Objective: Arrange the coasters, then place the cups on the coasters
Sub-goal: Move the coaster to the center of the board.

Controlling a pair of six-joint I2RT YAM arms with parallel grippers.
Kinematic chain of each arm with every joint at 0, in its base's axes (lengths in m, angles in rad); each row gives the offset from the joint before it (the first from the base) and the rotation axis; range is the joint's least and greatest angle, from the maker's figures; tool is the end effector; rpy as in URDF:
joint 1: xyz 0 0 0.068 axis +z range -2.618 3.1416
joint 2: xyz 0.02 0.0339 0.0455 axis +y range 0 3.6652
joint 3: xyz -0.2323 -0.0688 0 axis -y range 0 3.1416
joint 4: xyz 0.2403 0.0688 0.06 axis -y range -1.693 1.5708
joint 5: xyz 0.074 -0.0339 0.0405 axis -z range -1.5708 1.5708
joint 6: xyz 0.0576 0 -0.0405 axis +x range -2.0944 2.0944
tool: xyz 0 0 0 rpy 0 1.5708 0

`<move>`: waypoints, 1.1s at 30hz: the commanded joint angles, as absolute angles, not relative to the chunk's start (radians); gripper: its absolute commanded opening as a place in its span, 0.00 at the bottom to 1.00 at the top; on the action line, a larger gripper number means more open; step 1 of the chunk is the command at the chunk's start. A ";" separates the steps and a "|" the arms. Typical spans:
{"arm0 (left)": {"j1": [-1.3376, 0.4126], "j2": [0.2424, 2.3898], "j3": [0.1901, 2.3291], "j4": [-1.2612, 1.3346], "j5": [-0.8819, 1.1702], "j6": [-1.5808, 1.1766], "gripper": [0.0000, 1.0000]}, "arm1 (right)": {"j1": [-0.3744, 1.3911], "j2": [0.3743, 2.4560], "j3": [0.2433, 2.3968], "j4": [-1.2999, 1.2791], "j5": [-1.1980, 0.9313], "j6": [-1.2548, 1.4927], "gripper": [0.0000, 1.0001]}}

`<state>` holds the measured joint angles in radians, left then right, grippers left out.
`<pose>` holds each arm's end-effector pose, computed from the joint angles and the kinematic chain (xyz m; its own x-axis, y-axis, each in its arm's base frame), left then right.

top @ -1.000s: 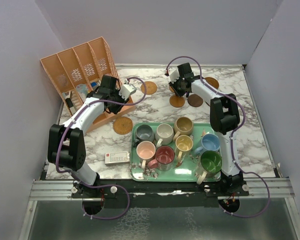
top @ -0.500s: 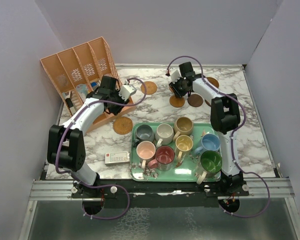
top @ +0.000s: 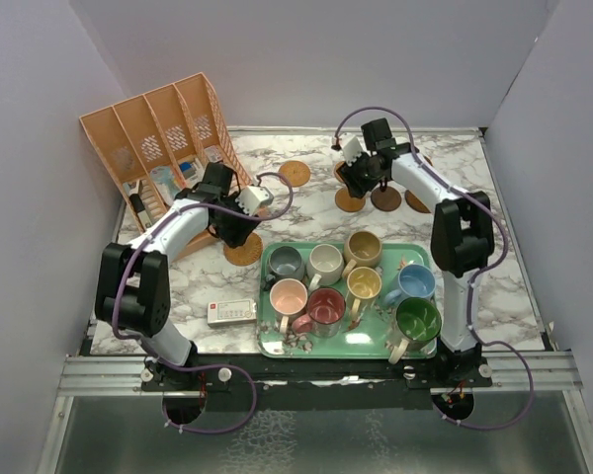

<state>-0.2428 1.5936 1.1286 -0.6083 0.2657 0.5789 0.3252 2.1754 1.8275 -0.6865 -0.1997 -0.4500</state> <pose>0.3155 -0.0937 0.1777 -0.5206 0.6728 -0.5257 0.7627 0.6432 0.0679 0.4370 0.1594 0.1670 -0.5554 -0.6372 -0.5343 -0.7228 0.6877 -0.0687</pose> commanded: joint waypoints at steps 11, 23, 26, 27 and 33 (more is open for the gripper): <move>-0.271 1.816 1.201 -0.608 0.329 0.566 0.58 | 0.270 1.791 1.415 -0.637 -0.242 -0.441 0.51; -0.299 1.969 1.327 -0.551 0.322 0.487 0.41 | 0.264 1.711 1.354 -0.624 -0.250 -0.430 0.51; -0.317 1.998 1.350 -0.540 0.307 0.480 0.39 | 0.257 1.705 1.343 -0.616 -0.249 -0.430 0.51; -0.322 2.008 1.364 -0.537 0.298 0.475 0.39 | 0.253 1.703 1.340 -0.614 -0.249 -0.430 0.51; -0.354 2.073 1.449 -0.524 0.299 0.454 0.36 | 0.236 1.683 1.326 -0.608 -0.250 -0.428 0.51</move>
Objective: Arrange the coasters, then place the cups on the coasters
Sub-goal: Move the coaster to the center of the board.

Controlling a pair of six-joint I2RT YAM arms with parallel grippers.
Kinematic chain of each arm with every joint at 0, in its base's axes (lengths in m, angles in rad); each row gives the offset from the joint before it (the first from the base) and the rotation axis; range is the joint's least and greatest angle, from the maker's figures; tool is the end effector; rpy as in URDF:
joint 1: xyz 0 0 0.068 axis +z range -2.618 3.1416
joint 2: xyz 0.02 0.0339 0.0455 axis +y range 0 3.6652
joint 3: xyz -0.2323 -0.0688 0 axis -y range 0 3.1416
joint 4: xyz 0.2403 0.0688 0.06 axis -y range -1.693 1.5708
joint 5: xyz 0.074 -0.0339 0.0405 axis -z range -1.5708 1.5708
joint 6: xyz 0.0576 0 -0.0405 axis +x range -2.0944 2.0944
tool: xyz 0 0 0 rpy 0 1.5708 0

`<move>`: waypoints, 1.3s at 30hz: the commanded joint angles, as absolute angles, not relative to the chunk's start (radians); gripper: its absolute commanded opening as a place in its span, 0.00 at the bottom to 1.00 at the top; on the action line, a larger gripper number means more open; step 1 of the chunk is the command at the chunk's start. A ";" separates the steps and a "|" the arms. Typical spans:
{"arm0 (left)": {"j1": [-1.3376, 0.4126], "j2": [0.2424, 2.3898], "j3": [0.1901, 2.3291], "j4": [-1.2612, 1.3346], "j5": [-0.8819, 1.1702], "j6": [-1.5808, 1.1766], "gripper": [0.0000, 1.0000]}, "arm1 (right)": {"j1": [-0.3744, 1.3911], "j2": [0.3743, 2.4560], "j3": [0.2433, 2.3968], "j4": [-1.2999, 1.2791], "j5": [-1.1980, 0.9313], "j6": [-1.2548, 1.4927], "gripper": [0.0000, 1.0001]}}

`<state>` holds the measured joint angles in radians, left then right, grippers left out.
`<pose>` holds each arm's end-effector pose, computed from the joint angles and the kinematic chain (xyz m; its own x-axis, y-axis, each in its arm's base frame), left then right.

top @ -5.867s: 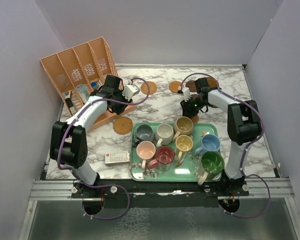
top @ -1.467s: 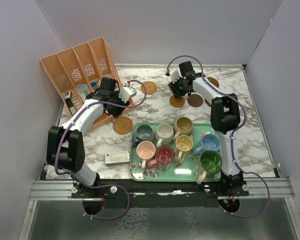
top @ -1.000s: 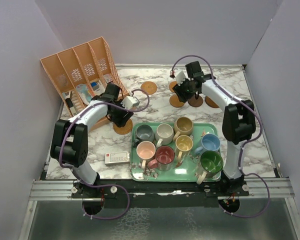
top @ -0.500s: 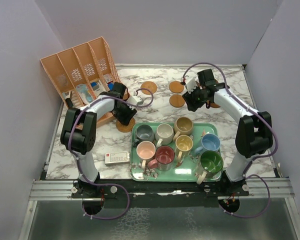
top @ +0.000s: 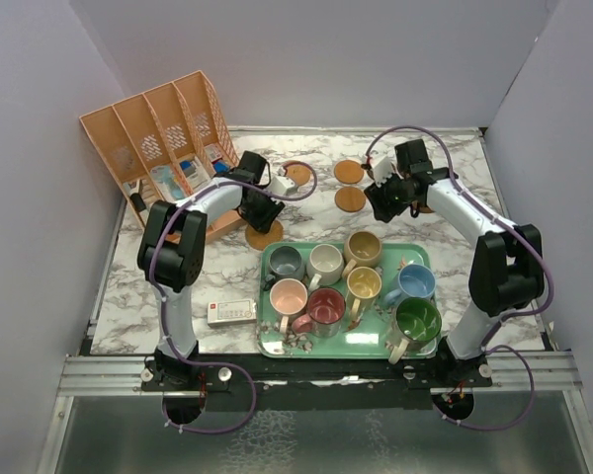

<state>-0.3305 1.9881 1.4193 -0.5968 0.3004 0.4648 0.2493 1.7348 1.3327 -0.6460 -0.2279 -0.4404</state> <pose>0.3726 -0.1459 0.1284 -0.5887 0.6546 -0.4743 0.7654 0.6401 -0.0664 0.3529 0.1033 0.1911 -0.6105 -0.5840 -0.5350 -0.6742 0.7376 -0.0357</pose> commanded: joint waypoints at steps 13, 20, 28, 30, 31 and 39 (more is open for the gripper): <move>-0.411 2.232 1.671 -0.521 0.303 0.380 0.35 | 0.203 1.638 1.306 -0.601 -0.278 -0.428 0.51; -0.441 2.341 1.836 -0.521 0.319 0.301 0.35 | 0.189 1.597 1.272 -0.577 -0.303 -0.429 0.51; -0.463 2.393 1.911 -0.521 0.328 0.270 0.35 | 0.166 1.557 1.237 -0.547 -0.297 -0.424 0.51; -0.466 2.400 1.913 -0.521 0.329 0.264 0.35 | 0.162 1.556 1.238 -0.548 -0.302 -0.422 0.51; -0.468 2.404 1.915 -0.521 0.332 0.262 0.35 | 0.159 1.556 1.238 -0.548 -0.306 -0.423 0.51; -0.492 2.424 1.946 -0.521 0.327 0.241 0.36 | 0.152 1.552 1.233 -0.546 -0.322 -0.421 0.51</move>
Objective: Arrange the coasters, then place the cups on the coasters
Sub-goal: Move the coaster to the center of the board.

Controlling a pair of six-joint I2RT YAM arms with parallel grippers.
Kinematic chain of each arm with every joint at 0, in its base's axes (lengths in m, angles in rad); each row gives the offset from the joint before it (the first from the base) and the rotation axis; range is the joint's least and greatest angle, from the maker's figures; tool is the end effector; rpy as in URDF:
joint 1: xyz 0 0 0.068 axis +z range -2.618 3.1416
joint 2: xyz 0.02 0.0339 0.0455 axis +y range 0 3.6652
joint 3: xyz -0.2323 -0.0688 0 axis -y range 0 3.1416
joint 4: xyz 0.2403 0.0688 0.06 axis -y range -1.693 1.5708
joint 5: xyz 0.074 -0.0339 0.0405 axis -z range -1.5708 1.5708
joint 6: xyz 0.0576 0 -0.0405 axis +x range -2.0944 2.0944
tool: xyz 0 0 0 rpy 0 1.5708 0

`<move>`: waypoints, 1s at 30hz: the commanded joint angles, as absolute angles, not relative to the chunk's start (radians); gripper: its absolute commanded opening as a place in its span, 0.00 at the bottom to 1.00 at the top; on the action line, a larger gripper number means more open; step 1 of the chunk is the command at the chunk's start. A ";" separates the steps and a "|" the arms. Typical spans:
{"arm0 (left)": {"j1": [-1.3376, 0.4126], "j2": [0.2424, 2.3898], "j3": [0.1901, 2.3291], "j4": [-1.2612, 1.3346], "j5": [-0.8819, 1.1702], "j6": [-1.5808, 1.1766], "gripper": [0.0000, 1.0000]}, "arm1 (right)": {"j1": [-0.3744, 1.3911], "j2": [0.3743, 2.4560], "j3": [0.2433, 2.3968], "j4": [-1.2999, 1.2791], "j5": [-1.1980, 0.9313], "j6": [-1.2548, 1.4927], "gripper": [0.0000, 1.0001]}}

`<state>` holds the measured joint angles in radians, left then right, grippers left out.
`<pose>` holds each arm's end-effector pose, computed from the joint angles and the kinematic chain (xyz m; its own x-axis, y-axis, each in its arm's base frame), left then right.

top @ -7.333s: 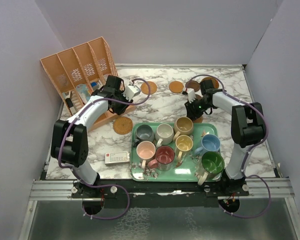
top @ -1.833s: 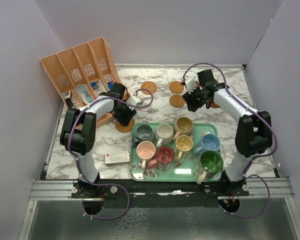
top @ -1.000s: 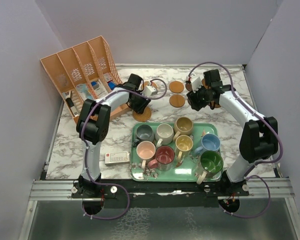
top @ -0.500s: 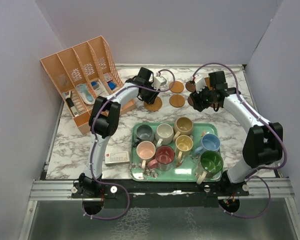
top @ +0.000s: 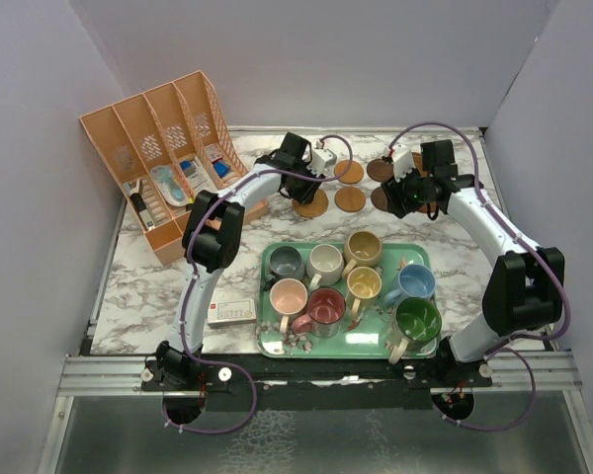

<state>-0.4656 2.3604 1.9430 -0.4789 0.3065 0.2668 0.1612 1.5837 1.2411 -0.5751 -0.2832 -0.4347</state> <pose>0.4474 -0.2443 0.1338 -0.5160 0.5405 -0.6645 0.7593 0.6477 -0.0627 0.3410 0.0718 0.2189 -0.5755 -0.5033 -0.6446 -0.6219 0.7812 -0.0546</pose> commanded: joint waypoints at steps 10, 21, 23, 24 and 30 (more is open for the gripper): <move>-0.492 2.403 1.943 -0.521 0.316 0.246 0.37 | 0.141 1.539 1.219 -0.535 -0.328 -0.417 0.52; -0.491 2.392 1.946 -0.522 0.226 0.271 0.38 | 0.138 1.547 1.218 -0.537 -0.331 -0.418 0.52; -0.490 2.387 1.944 -0.520 0.223 0.272 0.38 | 0.138 1.550 1.219 -0.537 -0.334 -0.418 0.52; -0.489 2.385 1.941 -0.519 0.221 0.272 0.38 | 0.138 1.552 1.219 -0.538 -0.335 -0.419 0.52; -0.487 2.380 1.945 -0.515 0.204 0.272 0.38 | 0.136 1.560 1.222 -0.541 -0.339 -0.418 0.52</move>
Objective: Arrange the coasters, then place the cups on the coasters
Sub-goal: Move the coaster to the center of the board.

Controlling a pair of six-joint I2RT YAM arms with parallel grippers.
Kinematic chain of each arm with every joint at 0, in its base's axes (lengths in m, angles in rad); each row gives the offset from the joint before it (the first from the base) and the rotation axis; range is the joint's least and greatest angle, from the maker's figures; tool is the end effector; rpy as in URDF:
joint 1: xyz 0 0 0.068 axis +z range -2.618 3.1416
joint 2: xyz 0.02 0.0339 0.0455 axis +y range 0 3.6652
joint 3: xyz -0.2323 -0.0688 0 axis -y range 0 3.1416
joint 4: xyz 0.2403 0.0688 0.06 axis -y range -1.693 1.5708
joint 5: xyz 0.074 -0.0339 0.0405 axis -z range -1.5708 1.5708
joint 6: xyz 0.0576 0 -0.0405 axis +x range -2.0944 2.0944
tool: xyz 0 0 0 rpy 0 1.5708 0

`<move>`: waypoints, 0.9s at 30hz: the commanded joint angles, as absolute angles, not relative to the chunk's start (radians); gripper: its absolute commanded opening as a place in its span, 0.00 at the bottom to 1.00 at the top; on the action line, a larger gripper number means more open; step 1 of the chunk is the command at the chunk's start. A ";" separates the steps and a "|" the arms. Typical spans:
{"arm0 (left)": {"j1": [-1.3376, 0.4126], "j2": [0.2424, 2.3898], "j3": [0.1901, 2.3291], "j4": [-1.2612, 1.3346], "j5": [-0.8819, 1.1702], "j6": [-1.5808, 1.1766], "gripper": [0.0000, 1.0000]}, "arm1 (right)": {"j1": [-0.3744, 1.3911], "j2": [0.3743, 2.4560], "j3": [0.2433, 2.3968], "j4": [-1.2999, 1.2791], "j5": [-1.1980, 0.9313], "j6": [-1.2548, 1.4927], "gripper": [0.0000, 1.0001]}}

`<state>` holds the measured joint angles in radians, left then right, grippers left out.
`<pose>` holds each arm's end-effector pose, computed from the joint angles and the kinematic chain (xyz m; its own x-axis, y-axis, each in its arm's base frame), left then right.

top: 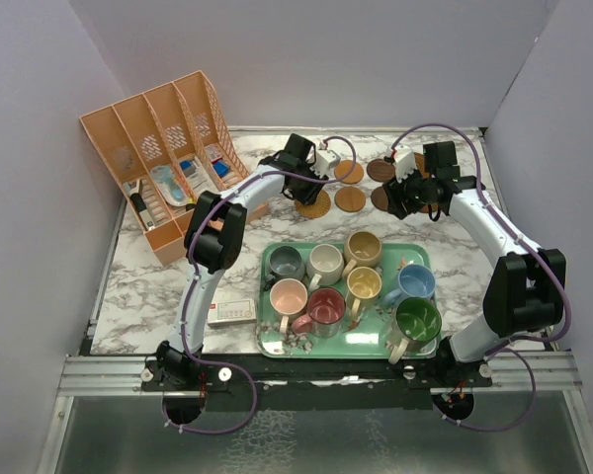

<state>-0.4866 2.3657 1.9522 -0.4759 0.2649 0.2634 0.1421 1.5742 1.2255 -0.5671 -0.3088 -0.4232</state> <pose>0.4452 -0.2526 0.1339 -0.5074 0.5527 -0.6611 0.7552 0.6547 -0.0323 0.3397 0.0663 0.2179 -0.5851 -0.4790 -0.6544 -0.6125 0.7899 -0.0304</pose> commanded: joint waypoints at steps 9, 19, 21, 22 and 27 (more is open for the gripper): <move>-0.483 2.369 1.936 -0.508 0.215 0.267 0.38 | 0.135 1.566 1.222 -0.540 -0.342 -0.420 0.52; -0.482 2.367 1.967 -0.508 0.212 0.270 0.38 | 0.135 1.567 1.221 -0.541 -0.342 -0.421 0.52; -0.481 2.367 1.968 -0.508 0.209 0.273 0.38 | 0.135 1.567 1.220 -0.542 -0.343 -0.420 0.52; -0.480 2.366 1.969 -0.509 0.206 0.275 0.39 | 0.135 1.566 1.221 -0.543 -0.344 -0.422 0.52; -0.478 2.356 1.965 -0.508 0.202 0.278 0.39 | 0.135 1.573 1.222 -0.544 -0.344 -0.422 0.52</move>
